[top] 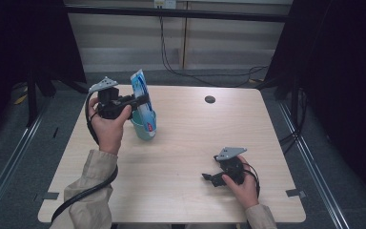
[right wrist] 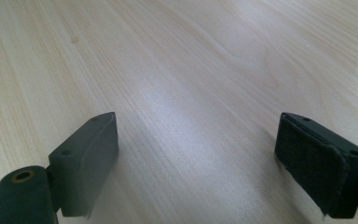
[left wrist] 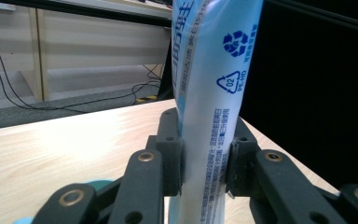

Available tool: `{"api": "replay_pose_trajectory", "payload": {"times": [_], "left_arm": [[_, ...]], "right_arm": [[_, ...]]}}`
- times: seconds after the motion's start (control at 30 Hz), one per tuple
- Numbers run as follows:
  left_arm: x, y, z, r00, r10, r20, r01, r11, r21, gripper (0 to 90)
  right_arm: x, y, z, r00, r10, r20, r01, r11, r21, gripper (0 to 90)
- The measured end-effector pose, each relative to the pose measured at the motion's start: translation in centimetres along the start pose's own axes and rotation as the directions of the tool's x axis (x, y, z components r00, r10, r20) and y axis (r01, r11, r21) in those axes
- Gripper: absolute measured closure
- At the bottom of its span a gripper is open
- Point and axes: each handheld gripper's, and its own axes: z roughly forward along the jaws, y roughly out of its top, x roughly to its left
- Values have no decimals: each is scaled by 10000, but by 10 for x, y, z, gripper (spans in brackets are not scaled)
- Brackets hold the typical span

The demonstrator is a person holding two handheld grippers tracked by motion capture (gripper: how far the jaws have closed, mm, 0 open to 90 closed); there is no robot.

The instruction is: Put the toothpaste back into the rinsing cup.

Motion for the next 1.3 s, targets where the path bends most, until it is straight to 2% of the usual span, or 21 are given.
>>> {"api": "replay_pose_trajectory", "payload": {"times": [0.4, 0.77, 1.3], "left_arm": [[7, 6, 1, 9996, -116, -257, 110, 9997, -224, 721], [14, 14, 3, 9983, -77, -572, 55, 9992, -387, 721], [20, 22, 8, 9970, 18, -775, -52, 9991, -427, 720]], "right_arm": [[0, 0, 0, 10000, 16, 6, -16, 10000, -9, 130], [0, 0, 0, 10000, 16, 5, -16, 10000, -9, 130], [0, 0, 0, 10000, -25, 15, 25, 10000, -31, 131]]}}
